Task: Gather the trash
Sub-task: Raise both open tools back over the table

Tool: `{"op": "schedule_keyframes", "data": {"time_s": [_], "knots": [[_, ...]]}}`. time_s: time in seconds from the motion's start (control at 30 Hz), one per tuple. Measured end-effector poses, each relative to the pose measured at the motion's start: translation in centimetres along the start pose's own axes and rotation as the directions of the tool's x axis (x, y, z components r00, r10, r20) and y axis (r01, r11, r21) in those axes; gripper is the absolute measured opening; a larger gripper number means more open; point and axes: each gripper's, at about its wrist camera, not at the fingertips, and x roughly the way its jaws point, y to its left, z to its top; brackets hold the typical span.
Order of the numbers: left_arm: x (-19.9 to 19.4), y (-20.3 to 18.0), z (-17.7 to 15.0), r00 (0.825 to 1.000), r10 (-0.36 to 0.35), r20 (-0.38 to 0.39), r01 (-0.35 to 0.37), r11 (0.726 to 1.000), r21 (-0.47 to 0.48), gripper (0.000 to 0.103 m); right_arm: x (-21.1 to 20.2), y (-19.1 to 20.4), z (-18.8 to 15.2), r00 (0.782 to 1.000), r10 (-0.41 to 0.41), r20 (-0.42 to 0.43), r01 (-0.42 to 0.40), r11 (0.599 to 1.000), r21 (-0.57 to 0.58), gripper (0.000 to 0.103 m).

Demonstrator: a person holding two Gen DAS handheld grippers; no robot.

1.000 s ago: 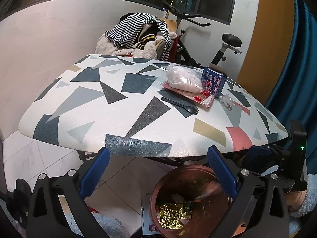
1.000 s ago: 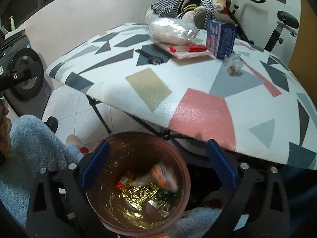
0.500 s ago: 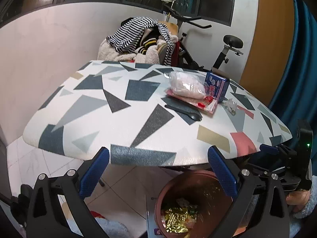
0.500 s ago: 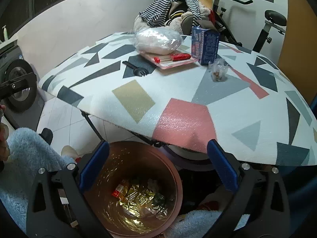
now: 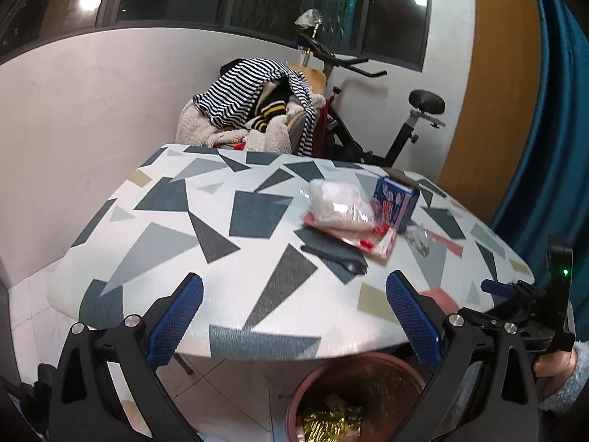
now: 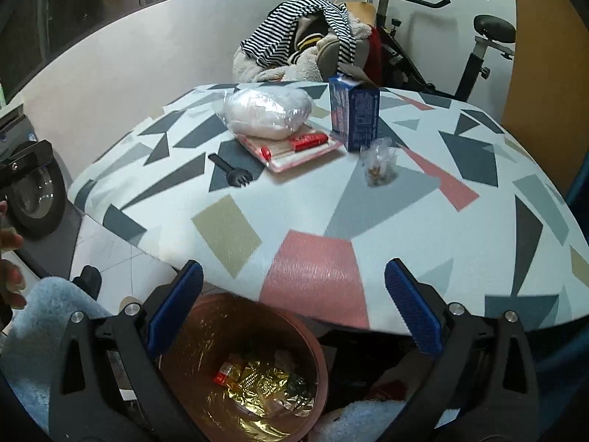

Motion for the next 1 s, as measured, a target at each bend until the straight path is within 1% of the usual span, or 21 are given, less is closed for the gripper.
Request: {"op": "schedule_keyframes", "data": {"time_s": [0.17,0.27,0.37,0.5,0.57,0.63,0.67,0.7,0.77,0.87,0.97,1.0], "knots": [[0.9,0.2,1.0,0.999,0.035,0.011,-0.035,0.999,0.018,0.097,0.1,-0.3,1.4,0.999,-0.039,0.011,0.039,0.998,-0.044,0.097],[1.6,0.4,1.3,0.998,0.056,0.015,-0.057,0.997,0.043,0.097,0.6,-0.8,2.2,0.999,-0.039,-0.001,0.039,0.997,-0.064,0.097],[2.5,0.9,1.9,0.998,0.068,0.012,-0.068,0.997,0.039,0.097,1.3,-1.4,3.0,0.998,-0.063,-0.013,0.061,0.994,-0.092,0.097],[3.6,1.5,2.4,0.997,0.077,0.014,-0.078,0.996,0.04,0.097,1.9,-2.1,3.6,0.998,-0.063,-0.024,0.06,0.992,-0.114,0.097],[4.2,1.6,2.4,0.996,0.084,0.01,-0.084,0.996,0.042,0.097,2.3,-2.6,4.0,0.998,-0.049,-0.041,0.044,0.991,-0.124,0.097],[4.8,1.7,2.4,0.997,0.078,-0.005,-0.077,0.996,0.041,0.097,2.6,-3.1,4.2,0.998,-0.047,-0.046,0.041,0.992,-0.118,0.097],[5.1,1.9,2.4,0.998,0.059,-0.017,-0.058,0.998,0.032,0.097,2.6,-3.7,4.4,0.997,-0.081,-0.02,0.078,0.991,-0.105,0.097],[5.2,2.0,2.4,0.998,0.055,-0.018,-0.054,0.998,0.026,0.097,2.7,-4.0,4.4,0.994,-0.108,-0.011,0.106,0.99,-0.094,0.097],[5.4,2.2,2.4,0.997,0.077,-0.015,-0.076,0.997,0.017,0.097,3.0,-4.8,4.7,0.992,-0.129,-0.006,0.129,0.989,-0.068,0.097],[6.1,2.8,2.3,0.996,0.088,-0.031,-0.089,0.996,-0.016,0.097,3.6,-6.2,5.1,0.992,-0.13,-0.006,0.13,0.991,-0.023,0.097],[6.7,3.2,2.1,0.994,0.094,-0.054,-0.097,0.994,-0.041,0.097,4.7,-7.5,5.7,0.988,-0.152,-0.009,0.152,0.988,-0.016,0.097],[6.9,3.3,2.1,0.993,0.102,-0.056,-0.104,0.994,-0.04,0.097,5.0,-7.8,5.8,0.989,-0.149,-0.008,0.149,0.989,-0.012,0.097]]}}
